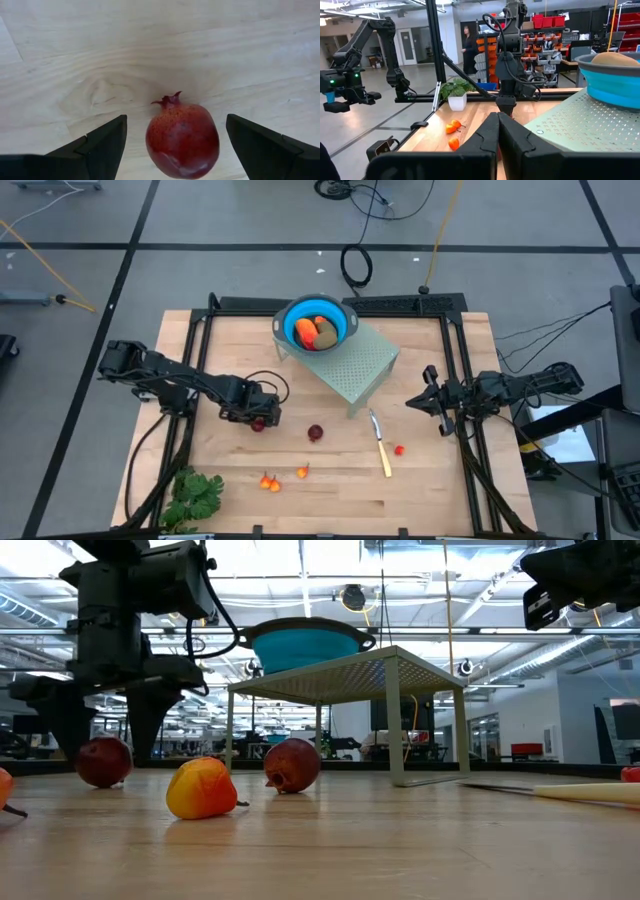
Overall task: Pick & Place Fruit
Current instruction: Put the pomegranate into the blue strainer bowl on the shelf
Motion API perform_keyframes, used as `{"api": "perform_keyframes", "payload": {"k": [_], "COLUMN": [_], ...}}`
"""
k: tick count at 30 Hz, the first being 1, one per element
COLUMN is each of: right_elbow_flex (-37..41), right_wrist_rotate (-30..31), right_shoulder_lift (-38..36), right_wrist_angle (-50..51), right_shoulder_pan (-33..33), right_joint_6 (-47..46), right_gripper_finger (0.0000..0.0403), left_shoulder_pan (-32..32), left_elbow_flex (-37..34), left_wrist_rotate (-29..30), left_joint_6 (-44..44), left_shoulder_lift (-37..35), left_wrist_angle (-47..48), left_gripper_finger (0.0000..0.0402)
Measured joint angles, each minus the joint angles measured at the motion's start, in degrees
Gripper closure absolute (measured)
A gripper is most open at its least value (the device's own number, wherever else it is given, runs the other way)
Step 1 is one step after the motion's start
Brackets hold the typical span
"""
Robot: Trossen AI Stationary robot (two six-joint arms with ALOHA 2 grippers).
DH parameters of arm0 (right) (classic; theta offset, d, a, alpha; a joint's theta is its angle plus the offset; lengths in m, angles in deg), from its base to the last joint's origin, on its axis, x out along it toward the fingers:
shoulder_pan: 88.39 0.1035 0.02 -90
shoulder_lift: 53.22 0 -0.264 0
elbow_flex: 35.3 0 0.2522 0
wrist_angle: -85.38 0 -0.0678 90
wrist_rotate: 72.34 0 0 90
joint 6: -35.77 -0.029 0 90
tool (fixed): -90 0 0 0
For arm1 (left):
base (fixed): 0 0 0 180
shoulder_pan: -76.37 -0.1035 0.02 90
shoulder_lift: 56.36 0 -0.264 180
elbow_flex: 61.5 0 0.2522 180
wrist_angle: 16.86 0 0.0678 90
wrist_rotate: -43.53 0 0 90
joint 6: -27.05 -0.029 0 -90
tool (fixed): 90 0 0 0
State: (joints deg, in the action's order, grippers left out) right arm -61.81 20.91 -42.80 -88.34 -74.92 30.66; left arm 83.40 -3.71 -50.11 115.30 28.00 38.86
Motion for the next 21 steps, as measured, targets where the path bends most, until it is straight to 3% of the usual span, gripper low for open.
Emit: {"api": "perform_keyframes", "payload": {"k": [5,14,21], "right_elbow_flex": [0.0,0.0,0.0], "right_wrist_rotate": [0.0,0.0,0.0], "right_shoulder_lift": [0.0,0.0,0.0], "right_wrist_angle": [-0.02,-1.29,-1.29], "right_shoulder_pan": [0.0,0.02,0.0], "right_joint_6": [-0.1,-0.15,-0.17], "right_gripper_finger": [0.0403,0.0403,0.0403], "left_shoulder_pan": [0.0,0.13,0.13], "left_elbow_flex": [0.0,0.0,0.0], "left_wrist_rotate": [0.64,0.66,0.69], "left_joint_6": [0.02,-1.11,-1.14], "left_shoulder_lift": [0.0,0.0,0.0], "left_wrist_angle": [0.18,-0.09,-0.07], "left_gripper_finger": [0.0071,0.0154,0.018]}}
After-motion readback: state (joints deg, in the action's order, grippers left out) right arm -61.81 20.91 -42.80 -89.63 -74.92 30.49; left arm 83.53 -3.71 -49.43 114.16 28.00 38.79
